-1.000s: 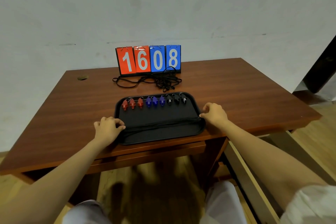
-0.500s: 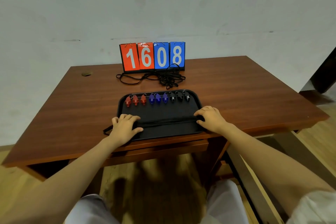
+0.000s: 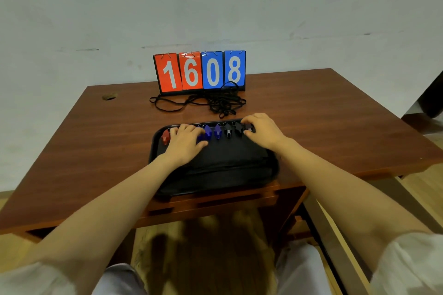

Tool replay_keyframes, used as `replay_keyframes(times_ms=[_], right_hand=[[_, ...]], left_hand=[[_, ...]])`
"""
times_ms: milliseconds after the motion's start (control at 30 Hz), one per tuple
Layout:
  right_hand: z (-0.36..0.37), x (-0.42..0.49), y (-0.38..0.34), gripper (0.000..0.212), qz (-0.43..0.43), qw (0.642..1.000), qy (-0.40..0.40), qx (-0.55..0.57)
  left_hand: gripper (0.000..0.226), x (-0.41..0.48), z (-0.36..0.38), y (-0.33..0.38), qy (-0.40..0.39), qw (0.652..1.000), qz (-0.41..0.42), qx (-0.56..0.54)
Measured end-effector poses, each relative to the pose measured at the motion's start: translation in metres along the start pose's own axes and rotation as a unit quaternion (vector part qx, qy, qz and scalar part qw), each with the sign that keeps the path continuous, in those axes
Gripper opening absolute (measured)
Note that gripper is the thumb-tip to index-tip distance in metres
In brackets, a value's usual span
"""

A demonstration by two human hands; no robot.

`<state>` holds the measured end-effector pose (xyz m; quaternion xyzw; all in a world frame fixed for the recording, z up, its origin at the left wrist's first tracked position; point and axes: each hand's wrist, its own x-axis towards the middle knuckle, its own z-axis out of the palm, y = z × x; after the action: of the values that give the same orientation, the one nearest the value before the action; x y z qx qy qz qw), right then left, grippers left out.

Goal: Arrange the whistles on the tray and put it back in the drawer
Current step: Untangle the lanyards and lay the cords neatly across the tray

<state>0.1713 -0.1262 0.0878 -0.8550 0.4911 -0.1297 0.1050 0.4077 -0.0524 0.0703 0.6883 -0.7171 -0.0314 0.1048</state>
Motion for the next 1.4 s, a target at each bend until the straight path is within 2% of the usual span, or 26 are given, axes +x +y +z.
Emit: replay_keyframes(times_ms=[133,300,433,533,667,800,900,1000,1100,1200,1267,1400], right_hand=[[-0.007,0.046,0.0,0.033,0.01,1.0,0.004,0.017],[0.0,0.105,0.002,0.032,0.014,0.998,-0.028,0.049],[0.019,0.144,0.006,0.039,0.013,0.996,-0.081,0.041],[0.033,0.167,0.018,0.043,0.054,0.992,-0.104,0.044],[0.049,0.184,0.038,0.038,0.085,0.985,-0.147,0.016],[0.06,0.184,0.049,0.018,0.099,0.991,-0.091,0.006],[0.053,0.184,0.055,0.016,0.138,0.985,-0.06,0.086],[0.037,0.182,0.057,0.015,0.178,0.968,0.024,0.173],[0.016,0.18,0.047,0.019,0.178,0.953,0.089,0.229],[-0.006,0.181,0.033,0.018,0.147,0.952,0.106,0.248],[-0.018,0.178,0.024,0.016,0.104,0.967,0.075,0.221],[-0.02,0.166,0.021,0.024,0.013,0.993,-0.094,0.072]], left_hand=[[0.033,0.048,-0.003,0.003,0.017,1.0,-0.009,-0.003],[0.025,0.111,0.004,-0.007,0.006,0.997,-0.065,-0.037],[0.028,0.151,0.023,-0.016,-0.023,0.995,-0.088,-0.039],[0.032,0.176,0.035,-0.017,-0.027,0.994,-0.091,-0.058],[0.038,0.197,0.047,-0.016,-0.041,0.994,-0.061,-0.086],[0.027,0.203,0.056,-0.017,-0.047,0.997,-0.047,-0.049],[0.022,0.202,0.052,-0.026,-0.034,0.996,-0.068,-0.039],[0.019,0.196,0.044,-0.039,-0.037,0.994,-0.1,-0.034],[0.03,0.187,0.035,-0.045,-0.076,0.99,-0.116,-0.019],[0.043,0.183,0.024,-0.034,-0.077,0.988,-0.112,-0.069],[0.04,0.183,0.017,-0.022,-0.05,0.985,-0.098,-0.133],[0.033,0.184,0.008,-0.002,-0.018,0.981,-0.088,-0.173]])
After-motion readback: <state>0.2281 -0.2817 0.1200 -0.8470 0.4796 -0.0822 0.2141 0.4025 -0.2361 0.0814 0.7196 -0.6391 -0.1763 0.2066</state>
